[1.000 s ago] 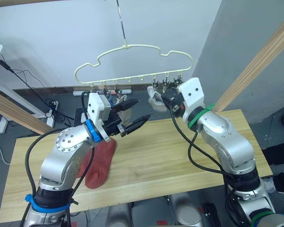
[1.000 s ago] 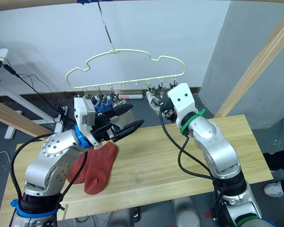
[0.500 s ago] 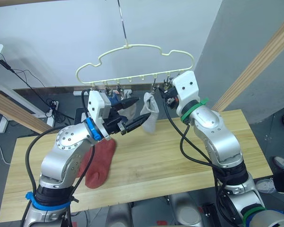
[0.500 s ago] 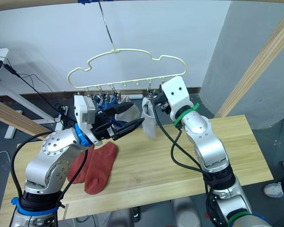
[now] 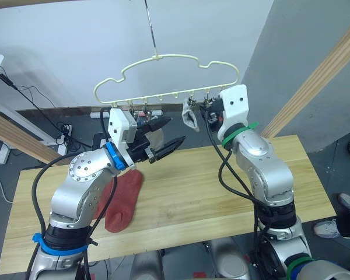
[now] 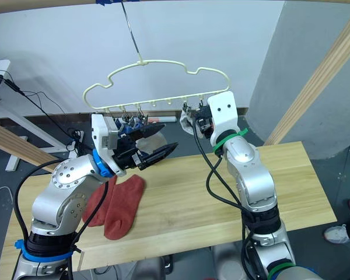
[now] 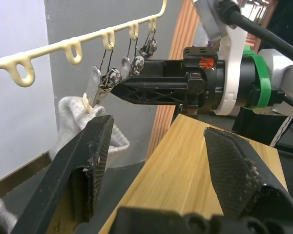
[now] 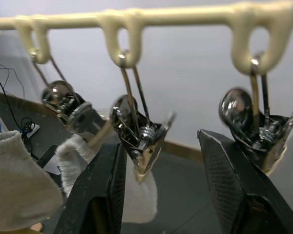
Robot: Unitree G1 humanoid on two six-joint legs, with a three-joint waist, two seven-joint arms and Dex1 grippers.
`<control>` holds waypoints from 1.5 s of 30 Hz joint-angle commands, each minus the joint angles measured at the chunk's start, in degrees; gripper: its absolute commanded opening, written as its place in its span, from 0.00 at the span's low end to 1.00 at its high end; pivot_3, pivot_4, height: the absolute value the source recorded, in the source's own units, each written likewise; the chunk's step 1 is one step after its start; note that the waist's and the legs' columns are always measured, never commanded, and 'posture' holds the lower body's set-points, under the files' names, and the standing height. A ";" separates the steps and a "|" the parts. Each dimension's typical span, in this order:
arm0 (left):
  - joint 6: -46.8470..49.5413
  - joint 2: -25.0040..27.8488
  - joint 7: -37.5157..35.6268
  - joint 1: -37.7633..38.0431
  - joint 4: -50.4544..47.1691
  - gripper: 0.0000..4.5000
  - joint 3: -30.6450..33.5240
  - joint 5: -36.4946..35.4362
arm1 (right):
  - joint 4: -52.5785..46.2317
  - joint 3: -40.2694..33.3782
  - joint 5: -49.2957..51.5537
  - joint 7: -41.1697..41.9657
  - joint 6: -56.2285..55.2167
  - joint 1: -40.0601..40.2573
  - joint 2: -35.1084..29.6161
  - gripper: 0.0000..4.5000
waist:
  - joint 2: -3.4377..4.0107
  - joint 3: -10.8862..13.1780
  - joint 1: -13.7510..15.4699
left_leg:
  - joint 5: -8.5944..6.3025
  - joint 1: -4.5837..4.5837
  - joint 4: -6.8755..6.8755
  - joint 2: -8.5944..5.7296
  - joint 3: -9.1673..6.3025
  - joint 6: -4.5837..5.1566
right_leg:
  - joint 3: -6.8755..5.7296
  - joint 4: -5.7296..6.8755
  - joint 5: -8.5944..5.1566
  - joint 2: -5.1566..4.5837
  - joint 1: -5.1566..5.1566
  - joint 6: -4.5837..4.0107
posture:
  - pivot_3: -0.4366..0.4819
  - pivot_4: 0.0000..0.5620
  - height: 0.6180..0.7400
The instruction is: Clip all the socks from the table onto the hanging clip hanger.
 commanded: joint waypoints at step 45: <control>-0.55 0.10 -0.26 0.37 -1.42 0.73 -0.07 1.19 | 0.54 2.39 5.10 2.02 -2.71 -3.96 5.59 0.52 | -0.01 -0.02 -0.11 | 0.00 0.01 0.02 0.00 -0.01 0.00 | -0.03 0.04 0.03 0.00 -0.01 -0.04 | 0.24 0.46 0.96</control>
